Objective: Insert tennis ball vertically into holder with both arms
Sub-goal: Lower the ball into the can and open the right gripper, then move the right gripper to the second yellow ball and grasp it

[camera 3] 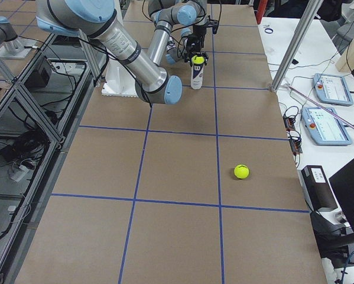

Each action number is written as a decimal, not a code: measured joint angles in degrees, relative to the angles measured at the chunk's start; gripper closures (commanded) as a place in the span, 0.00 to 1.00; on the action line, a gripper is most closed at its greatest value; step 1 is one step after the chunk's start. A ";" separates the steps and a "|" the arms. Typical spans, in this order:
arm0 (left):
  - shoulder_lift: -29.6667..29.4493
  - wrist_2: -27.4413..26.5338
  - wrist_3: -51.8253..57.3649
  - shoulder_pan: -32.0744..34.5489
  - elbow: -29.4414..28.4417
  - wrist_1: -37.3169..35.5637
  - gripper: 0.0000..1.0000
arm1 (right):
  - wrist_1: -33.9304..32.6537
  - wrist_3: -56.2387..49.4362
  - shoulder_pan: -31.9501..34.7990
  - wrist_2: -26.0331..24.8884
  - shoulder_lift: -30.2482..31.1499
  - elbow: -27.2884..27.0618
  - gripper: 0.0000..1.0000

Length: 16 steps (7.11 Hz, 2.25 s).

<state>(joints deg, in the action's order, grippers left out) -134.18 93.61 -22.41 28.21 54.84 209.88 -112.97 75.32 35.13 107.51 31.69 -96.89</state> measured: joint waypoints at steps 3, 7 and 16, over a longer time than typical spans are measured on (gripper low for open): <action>-0.03 -0.01 0.00 0.00 0.00 -0.02 0.02 | -1.13 -0.20 -0.43 -0.06 -0.01 -0.83 0.02; -0.03 -0.01 0.00 0.00 0.06 0.00 0.02 | 4.16 -15.11 7.63 2.51 10.91 -5.58 0.01; 0.84 0.43 -0.14 1.49 0.70 0.04 0.02 | 46.65 -55.57 34.35 17.15 36.38 19.01 0.01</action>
<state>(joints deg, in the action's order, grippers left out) -133.34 94.04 -22.55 29.70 55.54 209.92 -66.31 19.74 69.48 124.67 68.08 -77.88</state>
